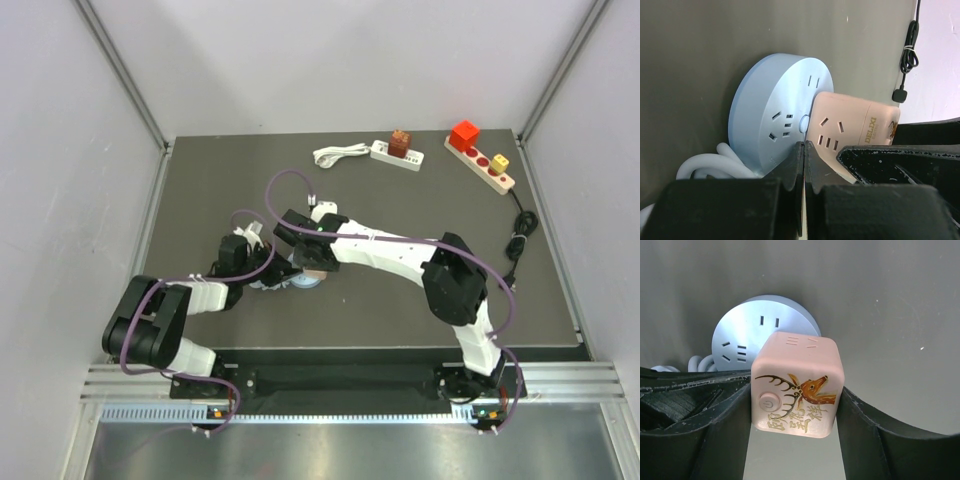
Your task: Pull the plug off the socket
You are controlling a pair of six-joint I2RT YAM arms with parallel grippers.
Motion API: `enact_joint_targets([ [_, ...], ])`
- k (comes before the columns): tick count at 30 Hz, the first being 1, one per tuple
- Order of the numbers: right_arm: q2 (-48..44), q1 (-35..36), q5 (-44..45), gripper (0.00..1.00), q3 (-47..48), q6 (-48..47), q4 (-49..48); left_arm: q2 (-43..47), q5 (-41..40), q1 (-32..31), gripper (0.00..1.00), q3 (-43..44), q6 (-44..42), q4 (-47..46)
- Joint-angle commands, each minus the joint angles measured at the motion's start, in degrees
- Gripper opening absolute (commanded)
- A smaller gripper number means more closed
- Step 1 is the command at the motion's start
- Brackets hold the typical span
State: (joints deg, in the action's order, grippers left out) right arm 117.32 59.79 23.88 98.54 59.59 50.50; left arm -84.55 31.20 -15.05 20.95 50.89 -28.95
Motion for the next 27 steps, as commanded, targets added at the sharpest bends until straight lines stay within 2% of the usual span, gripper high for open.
enact_joint_targets([
  [1, -5.08, 0.86, -5.85, 0.0, -0.89, -1.94, -7.69, -4.92, -9.31, -0.07, 0.0, -4.51, -3.96, 15.85],
  [9, -7.1, -0.11, -7.53, 0.0, -1.6, -0.97, -8.49, -1.05, -12.48, -0.07, 0.0, -5.31, -4.31, 17.7],
  [20, -9.47, -0.64, -6.47, 0.0, -1.77, 0.53, -8.75, -1.05, -12.92, -0.42, 0.0, -5.22, -4.58, 17.88],
  [25, -10.79, -1.17, -9.37, 0.0, -3.61, 0.44, -10.59, -1.49, -13.88, -0.51, 0.0, -4.6, -4.57, 18.75],
  [27, -12.81, -1.95, -13.04, 0.0, -8.07, 0.79, -15.31, -2.19, -14.23, -0.42, 0.0, -3.99, -4.66, 19.37],
])
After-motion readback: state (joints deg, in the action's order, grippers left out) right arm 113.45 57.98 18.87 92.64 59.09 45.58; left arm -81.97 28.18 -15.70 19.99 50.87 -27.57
